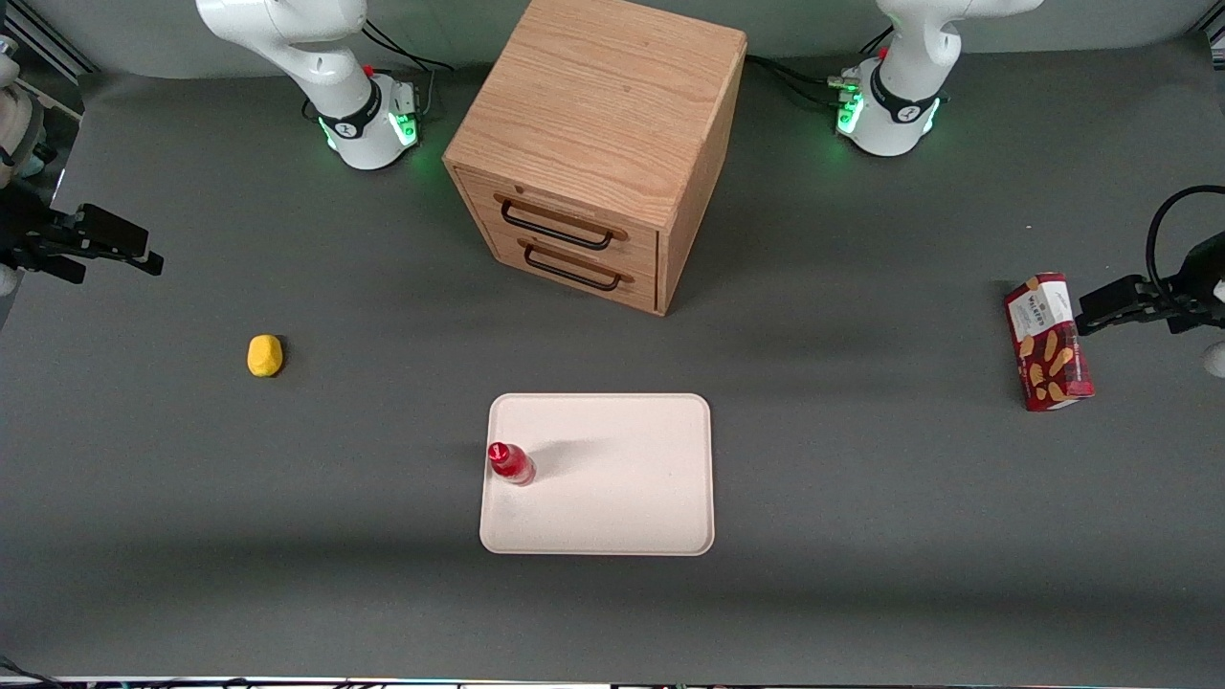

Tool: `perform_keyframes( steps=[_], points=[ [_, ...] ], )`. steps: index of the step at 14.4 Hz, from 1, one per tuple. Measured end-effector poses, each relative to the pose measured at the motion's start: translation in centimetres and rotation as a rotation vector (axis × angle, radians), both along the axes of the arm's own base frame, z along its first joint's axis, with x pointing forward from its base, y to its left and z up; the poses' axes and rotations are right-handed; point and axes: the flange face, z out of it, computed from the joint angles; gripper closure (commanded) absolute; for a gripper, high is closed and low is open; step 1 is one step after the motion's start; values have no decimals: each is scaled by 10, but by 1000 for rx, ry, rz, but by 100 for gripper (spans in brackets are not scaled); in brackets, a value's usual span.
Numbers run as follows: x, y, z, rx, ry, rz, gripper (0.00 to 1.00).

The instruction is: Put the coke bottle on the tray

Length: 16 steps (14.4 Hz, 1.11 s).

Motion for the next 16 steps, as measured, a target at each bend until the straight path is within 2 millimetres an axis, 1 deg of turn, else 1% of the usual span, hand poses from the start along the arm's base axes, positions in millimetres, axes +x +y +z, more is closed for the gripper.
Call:
perform_keyframes(
  steps=[3, 8, 12, 16],
  points=[
    [-3, -5, 3, -5, -20, -8, 0],
    [3, 0, 0, -27, -52, 3, 0],
    [4, 9, 1, -58, -54, 26, 0],
    [4, 8, -1, -59, -49, 26, 0]
  ],
)
